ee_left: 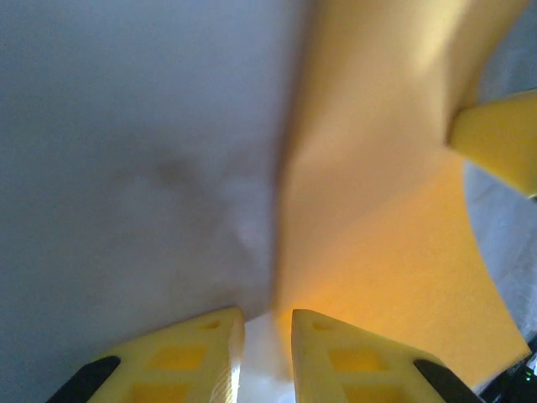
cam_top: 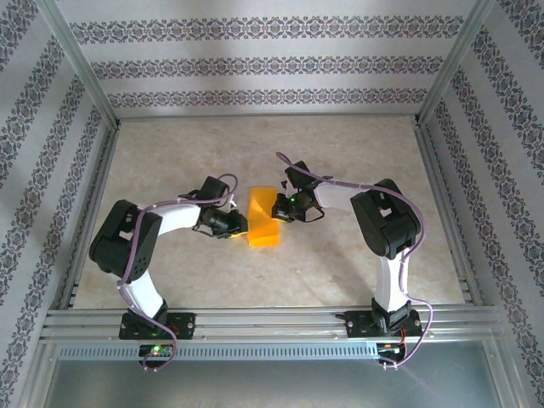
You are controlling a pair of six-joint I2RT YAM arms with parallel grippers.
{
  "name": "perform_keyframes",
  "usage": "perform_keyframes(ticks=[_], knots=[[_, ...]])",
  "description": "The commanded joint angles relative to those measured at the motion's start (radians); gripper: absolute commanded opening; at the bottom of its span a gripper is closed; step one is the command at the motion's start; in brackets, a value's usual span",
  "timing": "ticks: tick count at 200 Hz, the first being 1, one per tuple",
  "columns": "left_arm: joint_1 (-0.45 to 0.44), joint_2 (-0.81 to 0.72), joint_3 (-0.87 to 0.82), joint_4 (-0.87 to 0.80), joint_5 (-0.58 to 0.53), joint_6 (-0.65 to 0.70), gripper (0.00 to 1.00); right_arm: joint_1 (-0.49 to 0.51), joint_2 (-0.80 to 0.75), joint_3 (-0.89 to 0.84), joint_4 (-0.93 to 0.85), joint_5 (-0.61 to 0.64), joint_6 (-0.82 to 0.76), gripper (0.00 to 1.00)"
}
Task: Fold a paper plane with a square sheet of paper (pick it up from the middle)
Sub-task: First fold in half a square sheet of paper at the center of the table.
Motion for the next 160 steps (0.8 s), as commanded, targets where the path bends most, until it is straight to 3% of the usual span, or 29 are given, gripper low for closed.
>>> perform_keyframes(ticks=[1, 28, 64, 127, 160], knots=[[0.033, -0.069, -0.014, -0.112, -0.050, 0.032, 0.23, 0.004, 0.136, -0.079, -0.146, 0.217, -0.022, 0.08], [0.005, -0.102, 0.012, 0.030, 0.030, -0.074, 0.23, 0.002, 0.142, -0.076, -0.146, 0.215, -0.024, 0.08], [-0.085, -0.024, 0.077, 0.091, 0.034, -0.141, 0.23, 0.002, 0.142, -0.076, -0.145, 0.217, -0.021, 0.08], [-0.114, 0.071, 0.015, 0.068, 0.036, -0.137, 0.23, 0.001, 0.146, -0.078, -0.145, 0.215, -0.018, 0.08], [-0.115, 0.045, -0.043, -0.066, -0.012, -0.065, 0.22, 0.001, 0.150, -0.078, -0.143, 0.214, -0.018, 0.08]])
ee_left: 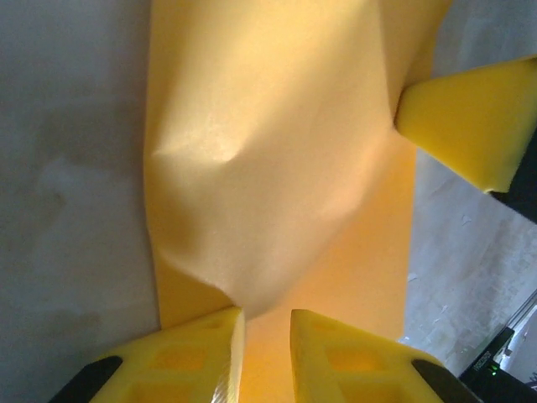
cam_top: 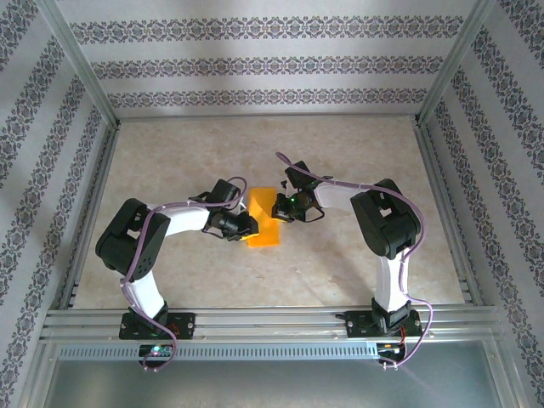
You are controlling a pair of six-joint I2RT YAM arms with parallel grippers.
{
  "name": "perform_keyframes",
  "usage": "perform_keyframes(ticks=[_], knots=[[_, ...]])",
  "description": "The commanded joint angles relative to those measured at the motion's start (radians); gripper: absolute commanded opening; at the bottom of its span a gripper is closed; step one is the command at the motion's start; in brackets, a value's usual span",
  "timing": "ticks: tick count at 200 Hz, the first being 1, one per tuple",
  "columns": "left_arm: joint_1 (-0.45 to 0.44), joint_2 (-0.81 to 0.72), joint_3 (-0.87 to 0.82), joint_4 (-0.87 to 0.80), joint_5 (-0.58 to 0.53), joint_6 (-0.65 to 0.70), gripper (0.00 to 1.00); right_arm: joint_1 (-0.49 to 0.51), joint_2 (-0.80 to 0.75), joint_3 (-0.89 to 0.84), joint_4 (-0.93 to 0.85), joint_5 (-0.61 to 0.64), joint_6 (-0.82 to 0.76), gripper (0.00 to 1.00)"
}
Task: Fold a paper plane with a square sheet of paper (pick it up from the middle)
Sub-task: First fold in half a square sheet of paper at the center of the table.
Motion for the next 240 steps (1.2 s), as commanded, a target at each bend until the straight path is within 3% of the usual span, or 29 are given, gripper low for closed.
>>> perform_keyframes(ticks=[1, 37, 67, 88, 126, 181, 240], knots=[[-0.007, -0.015, -0.066, -0.172, -0.042, 0.059, 0.22, 0.001, 0.144, -0.079, -0.144, 0.214, -0.013, 0.08], [-0.004, -0.155, -0.065, -0.346, -0.124, 0.144, 0.22, -0.001, 0.145, -0.080, -0.146, 0.216, -0.019, 0.08], [-0.006, -0.222, -0.022, -0.215, -0.062, 0.070, 0.22, -0.001, 0.151, -0.080, -0.144, 0.216, -0.019, 0.08], [-0.033, -0.191, 0.014, -0.085, -0.064, -0.006, 0.20, -0.002, 0.153, -0.080, -0.143, 0.217, -0.021, 0.07], [-0.076, -0.044, 0.085, -0.098, -0.066, -0.003, 0.19, -0.007, 0.153, -0.079, -0.138, 0.214, -0.018, 0.07], [-0.087, -0.030, -0.047, -0.058, -0.083, -0.042, 0.17, -0.009, 0.158, -0.087, -0.134, 0.208, -0.019, 0.07], [-0.119, -0.228, -0.182, -0.243, -0.189, -0.028, 0.17, -0.016, 0.156, -0.087, -0.136, 0.214, -0.034, 0.07]])
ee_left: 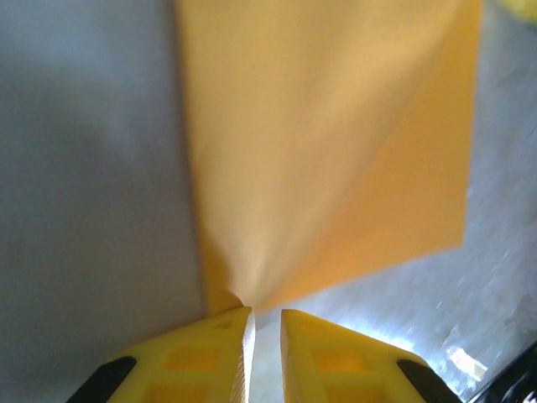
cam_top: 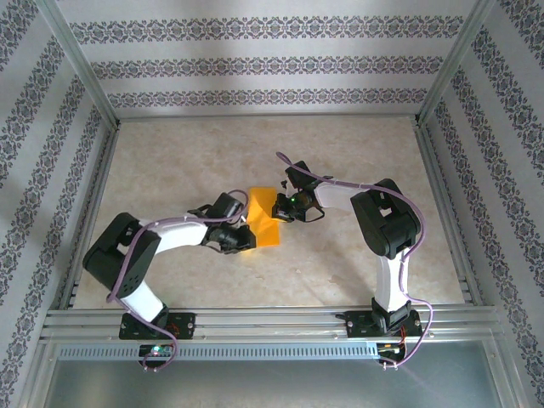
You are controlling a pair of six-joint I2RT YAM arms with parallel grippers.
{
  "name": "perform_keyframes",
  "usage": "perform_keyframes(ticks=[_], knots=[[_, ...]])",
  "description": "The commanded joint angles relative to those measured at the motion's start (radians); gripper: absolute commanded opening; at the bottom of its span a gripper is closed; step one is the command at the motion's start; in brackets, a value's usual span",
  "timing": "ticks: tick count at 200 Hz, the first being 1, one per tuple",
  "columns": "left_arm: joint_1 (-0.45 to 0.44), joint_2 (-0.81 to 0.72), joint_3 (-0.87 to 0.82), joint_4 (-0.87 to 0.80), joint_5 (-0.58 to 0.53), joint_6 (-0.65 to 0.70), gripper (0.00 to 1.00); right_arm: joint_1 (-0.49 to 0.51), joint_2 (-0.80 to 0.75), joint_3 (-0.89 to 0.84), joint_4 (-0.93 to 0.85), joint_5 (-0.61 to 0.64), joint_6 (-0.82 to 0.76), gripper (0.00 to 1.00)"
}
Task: Fold a paper plane with a square sheet of paper (pick it up from the middle)
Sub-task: First fold in half a square sheet of paper at the center of the table.
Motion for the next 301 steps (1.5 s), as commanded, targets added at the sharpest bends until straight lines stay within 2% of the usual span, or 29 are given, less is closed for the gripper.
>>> perform_keyframes(ticks=[1, 23, 49, 94, 123, 166, 217, 301], knots=[[-0.015, -0.072, -0.046, -0.201, -0.071, 0.012, 0.17, -0.012, 0.152, -0.085, -0.140, 0.226, -0.033, 0.07], [0.002, -0.126, 0.007, -0.236, -0.089, 0.051, 0.18, -0.017, 0.155, -0.077, -0.145, 0.227, -0.054, 0.07], [0.020, -0.137, 0.077, -0.136, -0.079, 0.050, 0.18, -0.020, 0.147, -0.041, -0.167, 0.216, -0.122, 0.07], [0.086, -0.002, 0.159, 0.045, -0.069, -0.008, 0.17, -0.020, 0.131, 0.036, -0.194, 0.152, -0.264, 0.08], [0.108, 0.103, 0.214, 0.133, -0.006, -0.020, 0.17, -0.022, 0.132, 0.079, -0.212, 0.123, -0.308, 0.08], [0.120, 0.209, 0.275, 0.108, 0.014, 0.011, 0.17, -0.025, 0.136, 0.107, -0.231, 0.118, -0.319, 0.09], [0.175, 0.243, 0.249, 0.091, 0.022, 0.046, 0.17, -0.030, 0.145, 0.106, -0.237, 0.119, -0.322, 0.09], [0.182, 0.286, 0.251, 0.017, -0.012, 0.071, 0.17, -0.031, 0.137, 0.124, -0.239, 0.102, -0.330, 0.09]])
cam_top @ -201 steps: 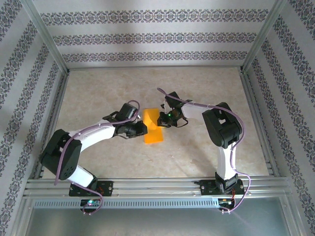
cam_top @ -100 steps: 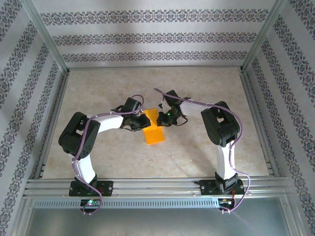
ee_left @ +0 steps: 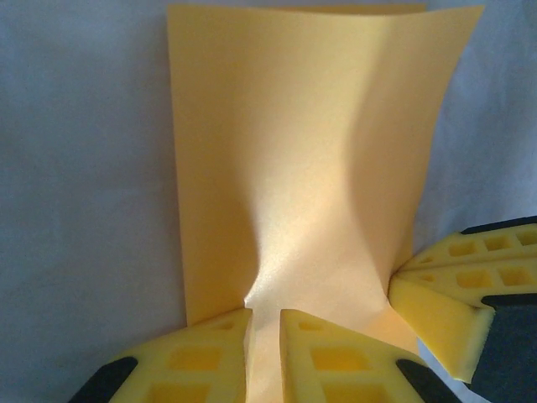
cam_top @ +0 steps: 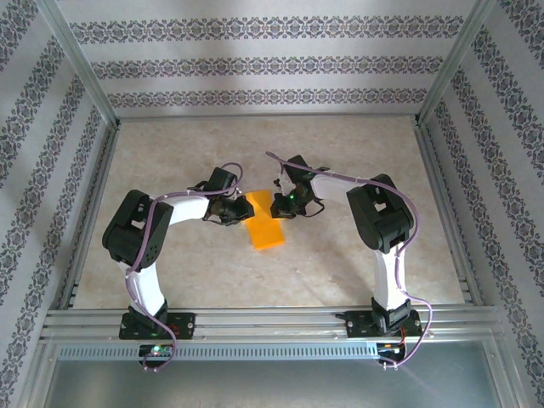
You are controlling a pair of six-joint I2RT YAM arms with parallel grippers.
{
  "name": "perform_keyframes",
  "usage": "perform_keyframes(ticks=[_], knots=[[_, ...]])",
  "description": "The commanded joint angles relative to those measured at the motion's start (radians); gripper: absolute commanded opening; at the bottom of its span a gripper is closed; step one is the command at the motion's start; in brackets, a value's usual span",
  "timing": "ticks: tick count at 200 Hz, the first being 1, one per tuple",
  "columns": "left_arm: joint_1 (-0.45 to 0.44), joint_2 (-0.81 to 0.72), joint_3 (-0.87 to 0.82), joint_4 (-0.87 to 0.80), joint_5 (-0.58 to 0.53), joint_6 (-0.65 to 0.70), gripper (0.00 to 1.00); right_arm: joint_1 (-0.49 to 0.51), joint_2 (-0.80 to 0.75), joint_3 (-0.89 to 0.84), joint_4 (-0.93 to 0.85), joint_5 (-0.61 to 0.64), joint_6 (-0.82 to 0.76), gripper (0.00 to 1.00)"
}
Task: Fold a paper plane with a square sheet of paper (pick it up from the middle)
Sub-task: First fold in half a square sheet of paper at the center of the table.
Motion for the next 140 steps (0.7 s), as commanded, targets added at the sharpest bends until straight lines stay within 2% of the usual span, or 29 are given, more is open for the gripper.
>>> perform_keyframes(ticks=[1, 68, 107, 140], knots=[[0.006, 0.040, -0.003, -0.072, -0.026, 0.032, 0.17, -0.017, 0.076, -0.023, -0.060, 0.146, -0.022, 0.09], [0.007, 0.060, -0.012, -0.097, -0.033, 0.039, 0.16, -0.016, -0.013, 0.034, -0.044, 0.063, 0.023, 0.10], [0.006, 0.068, -0.010, -0.097, -0.025, 0.041, 0.16, -0.016, -0.095, 0.031, 0.051, -0.017, 0.089, 0.10], [0.007, 0.072, -0.007, -0.098, -0.021, 0.046, 0.16, -0.002, -0.056, 0.050, 0.082, -0.043, 0.119, 0.10]])
